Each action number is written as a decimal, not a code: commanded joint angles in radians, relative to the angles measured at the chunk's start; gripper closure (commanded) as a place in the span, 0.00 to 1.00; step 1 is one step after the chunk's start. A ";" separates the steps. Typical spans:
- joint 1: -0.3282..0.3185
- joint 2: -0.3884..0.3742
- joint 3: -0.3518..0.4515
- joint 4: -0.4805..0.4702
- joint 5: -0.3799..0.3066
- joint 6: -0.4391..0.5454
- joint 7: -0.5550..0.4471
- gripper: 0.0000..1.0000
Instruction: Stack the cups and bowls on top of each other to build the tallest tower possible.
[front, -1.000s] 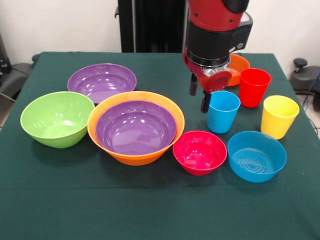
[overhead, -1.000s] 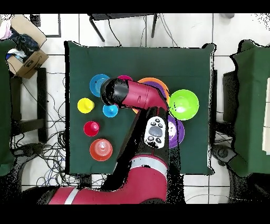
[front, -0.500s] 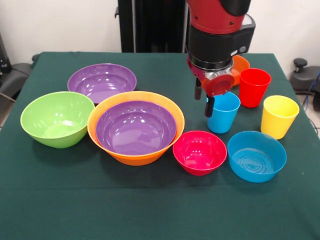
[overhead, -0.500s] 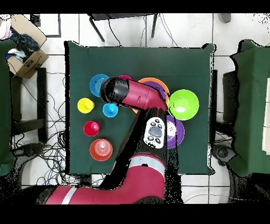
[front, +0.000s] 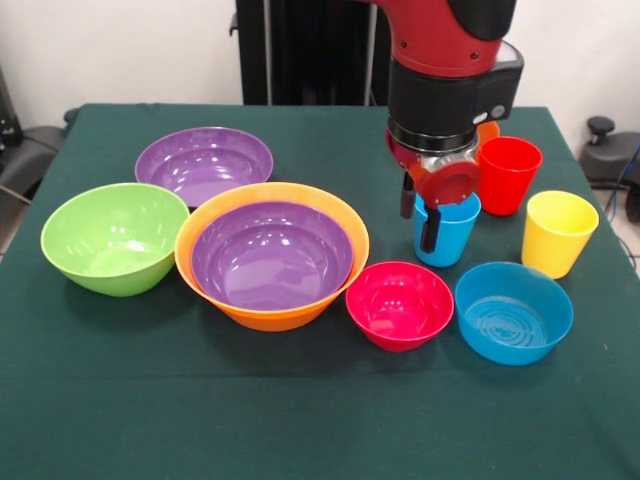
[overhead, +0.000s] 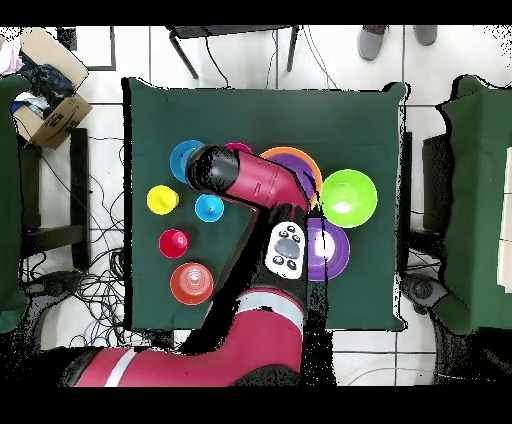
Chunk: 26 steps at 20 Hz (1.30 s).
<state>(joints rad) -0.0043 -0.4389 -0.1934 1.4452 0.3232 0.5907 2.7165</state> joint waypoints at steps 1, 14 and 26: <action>0.021 0.039 0.044 0.038 0.040 -0.047 0.171 0.00; 0.043 0.054 0.021 0.037 0.075 -0.053 0.172 0.00; 0.031 0.103 0.036 0.037 0.120 -0.133 0.176 0.00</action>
<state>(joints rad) 0.0247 -0.3768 -0.2239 1.4481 0.4033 0.5206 2.7165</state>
